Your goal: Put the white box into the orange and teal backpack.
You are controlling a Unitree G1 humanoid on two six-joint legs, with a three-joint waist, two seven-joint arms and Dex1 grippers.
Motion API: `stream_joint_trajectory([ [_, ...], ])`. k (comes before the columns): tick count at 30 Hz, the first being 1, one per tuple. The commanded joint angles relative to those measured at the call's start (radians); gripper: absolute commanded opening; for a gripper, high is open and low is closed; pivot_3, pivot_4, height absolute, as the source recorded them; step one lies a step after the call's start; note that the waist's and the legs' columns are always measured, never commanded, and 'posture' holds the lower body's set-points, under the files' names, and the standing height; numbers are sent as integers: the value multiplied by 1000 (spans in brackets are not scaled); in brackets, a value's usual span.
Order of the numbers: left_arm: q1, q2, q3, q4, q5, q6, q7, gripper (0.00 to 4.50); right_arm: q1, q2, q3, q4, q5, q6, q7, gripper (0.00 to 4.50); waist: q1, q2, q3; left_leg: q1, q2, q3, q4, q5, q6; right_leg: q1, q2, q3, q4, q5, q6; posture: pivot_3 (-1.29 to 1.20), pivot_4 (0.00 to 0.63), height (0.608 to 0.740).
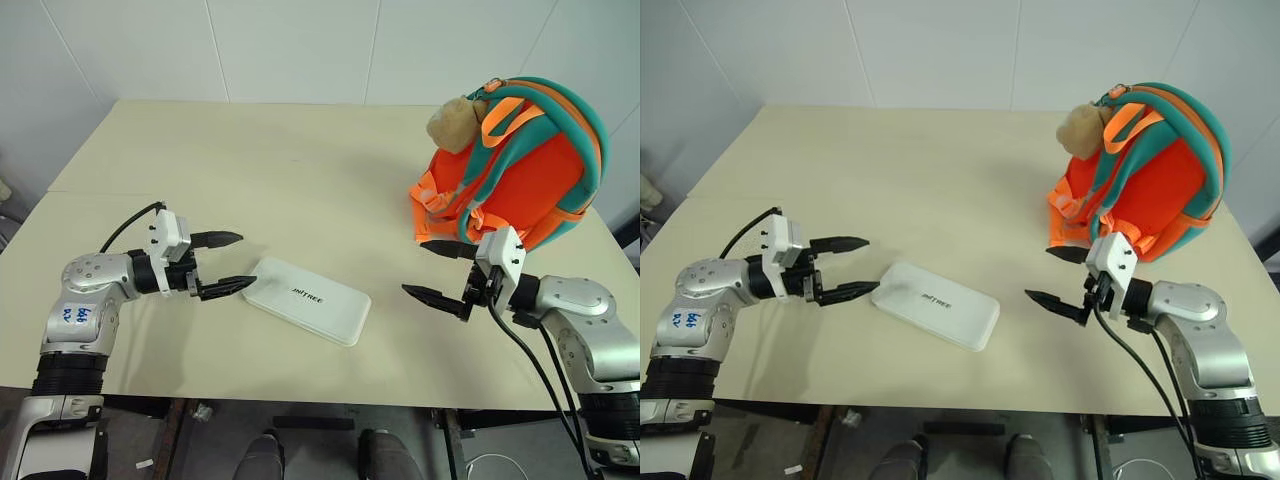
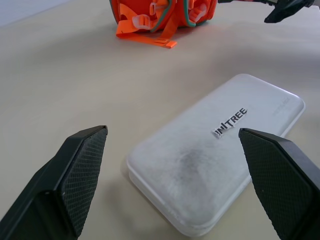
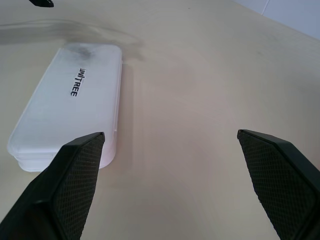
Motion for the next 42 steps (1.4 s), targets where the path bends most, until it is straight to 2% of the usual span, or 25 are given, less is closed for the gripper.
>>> stream_joint_trajectory([
  [1, -2, 9, 31, -33, -9, -9, 10, 4500, -33, -9, 3, -40, 17, 11, 0, 4485, -1, 0, 0, 0, 0, 0, 0, 0, 0, 0, 0, 0, 0, 0, 0, 0, 150, 740],
  [7, 8, 3, 34, -20, -2, -31, 26, 4500, -19, 5, 43, -49, 7, 24, -4, 4485, 1, 0, 0, 0, 0, 0, 1, 0, 0, 0, 0, 0, 0, 0, 0, 0, 150, 740],
  [10, -11, 37, 30, 74, 37, -89, 0, 3889, 28, 5, 78, -110, 17, 78, -16, 3888, 1, 0, 0, 0, 0, 0, 0, 0, 0, 0, 0, 0, 0, 0, 0, 0, 150, 740],
  [14, -39, 61, 35, 172, 74, -169, -5, 2558, 89, 4, 100, -154, -1, 86, -34, 2492, 0, 0, 0, 0, 0, 0, 1, 0, 0, 0, 1, 0, 0, 0, 0, 0, 150, 740],
  [16, -34, 73, 27, 221, 114, -241, -1, 1958, 138, -3, 117, -128, -33, 33, -17, 1830, 2, -1, 0, 0, 0, 0, 1, 0, 0, 0, 1, 0, 0, 0, 0, 0, 150, 740],
  [21, -10, 37, 36, 278, 131, -277, 40, 300, 184, 22, 139, -102, -42, -12, -8, 53, 2, -1, -1, 0, 0, 0, 1, 0, 0, 1, 1, 0, -1, 1, 0, 0, 150, 740],
  [22, -6, 30, 20, 272, 136, -277, 30, 22, 181, 25, 145, -104, -35, -6, -3, 0, 2, -1, -1, 0, 0, 0, 1, 0, 0, 1, 1, 0, -1, 1, 0, 0, 150, 740],
  [28, -37, -62, -33, 310, 171, -291, 49, 22, 179, 86, 223, -75, -95, -39, -34, 0, 2, -1, -1, 1, 1, 0, 3, 0, 0, 2, 1, 0, 0, 1, 0, 0, 150, 740],
  [33, -58, -81, -72, 345, 198, -301, 28, 22, 143, 148, 264, -69, -119, -41, -59, 0, 0, -1, -1, 0, 1, 0, 5, 0, 0, 2, 1, 0, 0, 2, 0, 0, 150, 740],
  [42, -84, -131, -98, 367, 209, -301, 18, 22, 85, 180, 262, -23, -148, -62, -68, 0, 1, -2, -1, 1, 1, 0, 6, 0, 0, 2, 2, 0, 1, 3, 0, 0, 150, 740],
])
